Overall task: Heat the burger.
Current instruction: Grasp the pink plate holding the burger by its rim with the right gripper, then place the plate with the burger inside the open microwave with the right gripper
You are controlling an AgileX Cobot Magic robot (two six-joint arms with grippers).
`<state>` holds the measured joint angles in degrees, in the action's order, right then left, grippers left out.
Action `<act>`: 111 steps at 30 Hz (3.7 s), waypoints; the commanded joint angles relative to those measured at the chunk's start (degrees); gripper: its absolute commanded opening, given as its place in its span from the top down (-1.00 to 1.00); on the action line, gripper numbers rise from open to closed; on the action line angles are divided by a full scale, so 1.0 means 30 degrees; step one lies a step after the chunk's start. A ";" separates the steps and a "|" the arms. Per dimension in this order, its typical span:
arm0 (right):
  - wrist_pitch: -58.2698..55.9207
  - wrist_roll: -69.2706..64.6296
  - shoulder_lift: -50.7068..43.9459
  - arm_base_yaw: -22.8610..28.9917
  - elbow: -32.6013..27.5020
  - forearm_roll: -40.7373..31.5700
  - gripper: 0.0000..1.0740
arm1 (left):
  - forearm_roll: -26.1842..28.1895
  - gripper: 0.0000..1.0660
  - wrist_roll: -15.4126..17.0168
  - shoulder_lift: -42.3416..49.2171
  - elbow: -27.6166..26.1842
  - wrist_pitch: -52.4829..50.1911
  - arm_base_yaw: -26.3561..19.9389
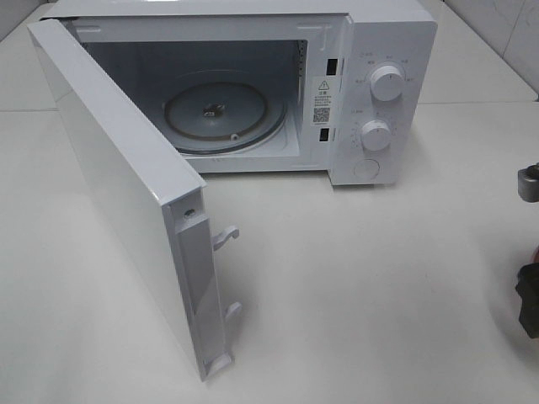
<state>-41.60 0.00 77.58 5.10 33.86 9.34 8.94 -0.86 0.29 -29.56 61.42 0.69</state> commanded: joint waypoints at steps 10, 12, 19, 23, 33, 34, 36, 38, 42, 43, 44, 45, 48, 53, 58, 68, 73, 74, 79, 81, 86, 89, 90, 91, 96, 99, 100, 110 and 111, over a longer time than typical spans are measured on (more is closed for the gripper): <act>0.2292 -0.0095 0.3094 -0.0153 -0.0153 0.0516 -0.46 | -0.0038 -0.88 0.0038 0.0286 0.0019 -0.0095 -0.0038; 0.2636 -0.0306 0.3629 -0.0153 -0.0153 0.0516 -0.45 | -0.0038 -0.88 0.0038 0.0286 0.0019 -0.0095 -0.0038; 0.3610 -0.0573 0.5042 -0.0153 -0.0153 0.0516 -0.42 | -0.0038 -0.88 0.0038 0.0286 0.0019 -0.0095 -0.0038; 0.3953 -0.0649 0.5691 -0.0153 -0.0153 0.0516 -0.42 | -0.0038 -0.88 0.0038 0.0286 0.0019 -0.0095 -0.0038; 0.4278 -0.2330 0.5691 -0.0153 -0.0153 0.2292 -0.18 | -0.0038 -0.88 0.0038 0.0286 0.0019 -0.0095 -0.0038; 0.4278 -0.2960 0.5691 -0.0153 -0.0153 0.2846 0.01 | -0.0038 -0.88 0.0038 0.0286 0.0019 -0.0095 -0.0038; 0.4278 -0.3228 0.5691 -0.0153 -0.0153 0.3037 0.24 | -0.0038 -0.88 0.0038 0.0286 0.0019 -0.0095 -0.0038; 0.4278 -0.3228 0.5691 -0.0153 -0.0153 0.3037 0.35 | -0.0038 -0.88 0.0038 0.0286 0.0019 -0.0095 -0.0038; 0.4278 -0.3228 0.5691 -0.0153 -0.0153 0.3380 0.91 | -0.0038 -0.88 0.0038 0.0286 0.0019 -0.0095 -0.0038; 0.4278 -0.3228 0.5691 -0.0153 -0.0153 0.3380 0.91 | -0.0038 -0.88 0.0038 0.0286 0.0019 -0.0095 -0.0038; 0.4278 -0.3228 0.5691 -0.0153 -0.0153 0.3591 1.00 | -0.0038 -0.88 0.0038 0.0286 0.0019 -0.0095 -0.0038; 0.4278 -0.3228 0.5691 -0.0153 -0.0153 0.3591 1.00 | -0.0038 -0.88 0.0038 0.0286 0.0019 -0.0095 -0.0038; 0.4354 -0.3228 0.5691 -0.0153 -0.0153 0.3667 1.00 | -0.0038 -0.88 0.0038 0.0286 0.0019 -0.0095 -0.0038; 0.4641 -0.3457 0.5691 -0.0153 -0.0153 0.3782 1.00 | -0.0038 -0.88 0.0038 0.0286 0.0019 -0.0095 -0.0038; 0.4545 -0.3953 0.5672 -0.0095 -0.0153 0.3839 1.00 | -0.0038 -0.88 0.0038 0.0286 0.0019 -0.0095 -0.0038; 0.3686 -0.4335 0.5634 0.0038 0.0095 0.3877 1.00 | -0.0038 -0.88 0.0038 0.0286 0.0019 -0.0095 -0.0038; 0.3514 -0.5080 0.5634 0.0993 0.0134 0.4698 1.00 | -0.0038 -0.88 0.0038 0.0286 0.0019 -0.0095 -0.0038; 0.3342 -0.5481 0.5634 0.1337 0.0134 0.5042 1.00 | -0.0038 -0.88 0.0038 0.0286 0.0019 -0.0095 -0.0038; 0.2979 -0.5921 0.5634 0.2082 0.0191 0.5519 1.00 | -0.0038 -0.88 0.0038 0.0286 0.0019 -0.0095 -0.0038; 0.2445 -0.5921 0.5634 0.2483 0.0497 0.5596 1.00 | -0.0038 -0.88 0.0038 0.0286 0.0019 -0.0095 -0.0038; 0.1719 -0.5940 0.5634 0.2807 0.0859 0.6035 1.00 | -0.0038 -0.88 0.0038 0.0286 0.0019 -0.0095 -0.0038; 0.1108 -0.6035 0.5634 0.2807 0.1146 0.6322 1.00 | -0.0038 -0.88 0.0038 0.0286 0.0019 -0.0095 -0.0038; 0.1108 -0.6054 0.5405 0.2807 0.1184 0.6379 1.00 | -0.0038 -0.88 0.0038 0.0286 0.0019 -0.0095 -0.0038; 0.1127 -0.6207 0.4966 0.2807 0.1184 0.6494 1.00 | -0.0038 -0.88 0.0038 0.0286 0.0019 -0.0095 -0.0038; 0.0630 -0.6436 0.3533 0.2807 0.1184 0.7219 1.00 | -0.0038 -0.88 0.0038 0.0286 0.0019 -0.0095 -0.0038; 0.0497 -0.6436 0.3247 0.2807 0.1184 0.7315 1.00 | -0.0038 -0.88 0.0038 0.0286 0.0019 -0.0095 -0.0038; 0.0229 -0.6436 0.2827 0.2807 0.1184 0.7372 1.00 | -0.0038 -0.88 0.0038 0.0286 0.0019 -0.0095 -0.0038; -0.0783 -0.6398 0.1165 0.2807 0.1184 0.7506 1.00 | -0.0038 -0.88 0.0038 0.0286 0.0019 -0.0095 -0.0038; -0.0859 -0.6398 0.1050 0.2807 0.1184 0.7506 1.00 | -0.0038 -0.88 0.0038 0.0286 0.0019 -0.0095 -0.0038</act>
<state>-43.09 -18.96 81.53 13.35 36.96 29.22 8.94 -0.86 0.29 -29.56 61.42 0.69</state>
